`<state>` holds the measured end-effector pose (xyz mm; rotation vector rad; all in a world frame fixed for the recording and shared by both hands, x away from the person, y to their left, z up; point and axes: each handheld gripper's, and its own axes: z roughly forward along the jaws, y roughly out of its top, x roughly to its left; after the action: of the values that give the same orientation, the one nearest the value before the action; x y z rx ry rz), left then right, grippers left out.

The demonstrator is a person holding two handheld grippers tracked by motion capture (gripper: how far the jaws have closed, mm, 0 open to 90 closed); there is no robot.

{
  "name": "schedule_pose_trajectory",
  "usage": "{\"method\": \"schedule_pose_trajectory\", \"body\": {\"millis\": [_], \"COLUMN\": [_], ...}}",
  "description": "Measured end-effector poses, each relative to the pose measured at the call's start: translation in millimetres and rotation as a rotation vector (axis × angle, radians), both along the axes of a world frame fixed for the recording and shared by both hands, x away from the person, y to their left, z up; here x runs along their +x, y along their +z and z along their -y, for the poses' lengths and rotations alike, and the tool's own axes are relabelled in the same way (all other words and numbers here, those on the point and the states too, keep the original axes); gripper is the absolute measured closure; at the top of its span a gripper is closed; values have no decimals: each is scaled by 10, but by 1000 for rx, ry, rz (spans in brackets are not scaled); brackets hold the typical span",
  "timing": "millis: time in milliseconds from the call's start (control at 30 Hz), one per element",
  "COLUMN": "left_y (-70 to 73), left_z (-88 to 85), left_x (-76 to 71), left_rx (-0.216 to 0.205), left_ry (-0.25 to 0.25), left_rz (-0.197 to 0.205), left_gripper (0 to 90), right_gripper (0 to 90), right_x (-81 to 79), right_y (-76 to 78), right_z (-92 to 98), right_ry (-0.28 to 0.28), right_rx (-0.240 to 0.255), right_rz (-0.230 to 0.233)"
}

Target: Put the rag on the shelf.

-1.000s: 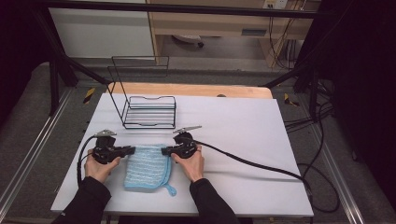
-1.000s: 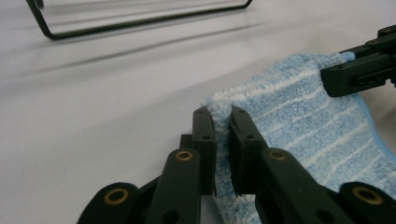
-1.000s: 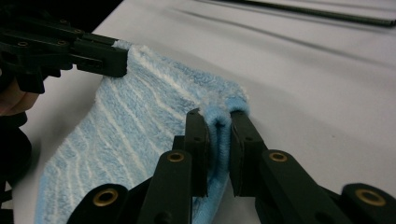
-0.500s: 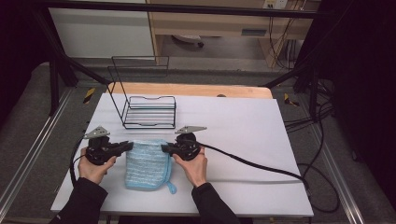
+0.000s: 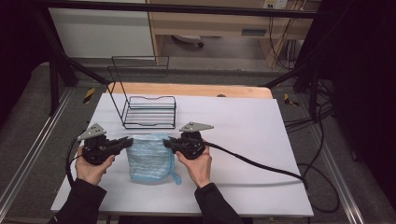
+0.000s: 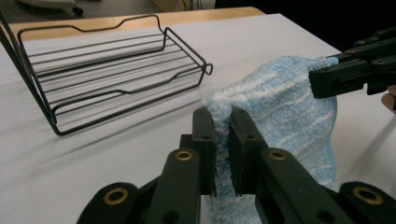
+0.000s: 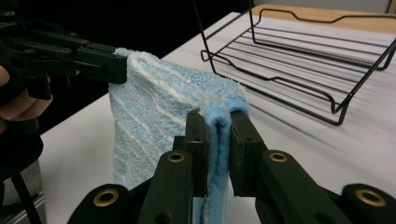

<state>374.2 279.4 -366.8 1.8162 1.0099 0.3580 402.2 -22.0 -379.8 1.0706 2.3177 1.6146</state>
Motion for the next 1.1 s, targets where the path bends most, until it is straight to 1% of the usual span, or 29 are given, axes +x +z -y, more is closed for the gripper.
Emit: {"method": "schedule_pose_trajectory", "body": {"millis": [33, 133, 167, 267, 300, 333, 433, 500, 633, 667, 767, 967, 1000, 1033, 1067, 1100], "left_y": [34, 80, 92, 115, 134, 142, 181, 206, 249, 260, 291, 373, 373, 416, 439, 439], "left_z": [7, 14, 17, 24, 35, 41, 41, 45, 51, 52, 61, 88, 88, 85, 83, 83], "left_x": [-21, -49, -58, -73, -88, -94, -103, -108, -118, -120, -120, -107, -107, -108, -109, -109], "left_rx": [-5, -17, -23, -25, -24, -27, -30, -45, -48, -55, -56, -54, -54, -62, -66, -66], "left_ry": [1, 4, 1, 1, 4, 5, 10, 13, 21, 23, 24, 31, 31, 36, 39, 39], "left_rz": [14, 33, 34, 44, 57, 61, 78, 88, 114, 119, 134, 167, 167, 184, 192, 192], "left_gripper": [821, 820, 820, 820, 820, 820, 820, 819, 819, 819, 819, 819, 819, 819, 819, 819], "right_gripper": [800, 800, 800, 800, 800, 800, 800, 799, 799, 799, 798, 798, 797, 798, 797, 797], "right_x": [-7, -27, -33, -45, -61, -66, -80, -87, -106, -109, -106, -108, -111, -115, -116, -117], "right_y": [19, 72, 87, 112, 133, 143, 189, 226, 299, 313, 352, 464, 491, 519, 548, 578], "right_z": [7, 30, 36, 49, 60, 67, 88, 98, 100, 102, 117, 129, 128, 124, 122, 120], "right_ry": [-1, -2, 0, 2, 5, 6, 4, 5, 1, 0, -3, -9, -10, -12, -12, -12], "right_rx": [5, 20, 25, 30, 33, 34, 51, 63, 69, 77, 91, 91, 91, 92, 93, 96], "right_rz": [5, 20, 27, 38, 51, 60, 76, 85, 120, 126, 137, 168, 176, 183, 192, 198]}}
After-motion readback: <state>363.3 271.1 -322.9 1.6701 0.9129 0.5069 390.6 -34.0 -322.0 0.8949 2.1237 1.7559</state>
